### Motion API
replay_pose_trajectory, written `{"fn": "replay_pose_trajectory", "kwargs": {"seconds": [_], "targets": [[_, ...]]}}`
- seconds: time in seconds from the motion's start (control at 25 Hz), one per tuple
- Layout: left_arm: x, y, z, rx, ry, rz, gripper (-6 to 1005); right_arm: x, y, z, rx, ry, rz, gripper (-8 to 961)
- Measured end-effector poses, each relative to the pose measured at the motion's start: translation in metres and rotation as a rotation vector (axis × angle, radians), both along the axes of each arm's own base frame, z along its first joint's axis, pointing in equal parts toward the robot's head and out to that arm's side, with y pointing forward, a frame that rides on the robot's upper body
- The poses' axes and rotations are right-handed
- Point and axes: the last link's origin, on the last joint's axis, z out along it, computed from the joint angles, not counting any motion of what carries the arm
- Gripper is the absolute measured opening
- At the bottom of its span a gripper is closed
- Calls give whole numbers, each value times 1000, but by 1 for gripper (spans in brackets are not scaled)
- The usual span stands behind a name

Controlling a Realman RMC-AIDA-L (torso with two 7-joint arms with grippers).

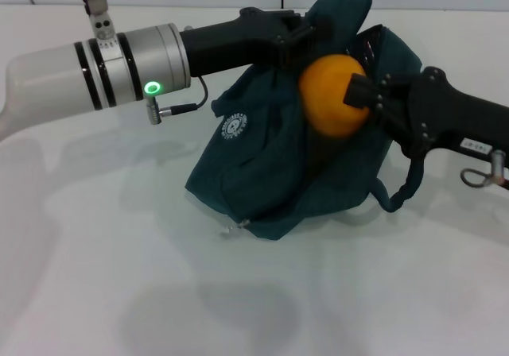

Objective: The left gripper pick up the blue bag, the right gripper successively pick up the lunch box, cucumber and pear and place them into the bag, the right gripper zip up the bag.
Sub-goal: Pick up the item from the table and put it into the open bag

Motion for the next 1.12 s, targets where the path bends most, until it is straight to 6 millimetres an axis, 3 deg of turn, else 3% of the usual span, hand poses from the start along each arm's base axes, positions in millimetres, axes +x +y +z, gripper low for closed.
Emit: {"fn": "replay_pose_trajectory", "kwargs": {"seconds": [0.56,1.12], "targets": [[4,-1,-2,-16,-7,-8,110,9,-13,15,-37,26,24,74],[15,-2,-8,-39,-19,-35,110,-12,6,-15,-106,-91,26,84]]}}
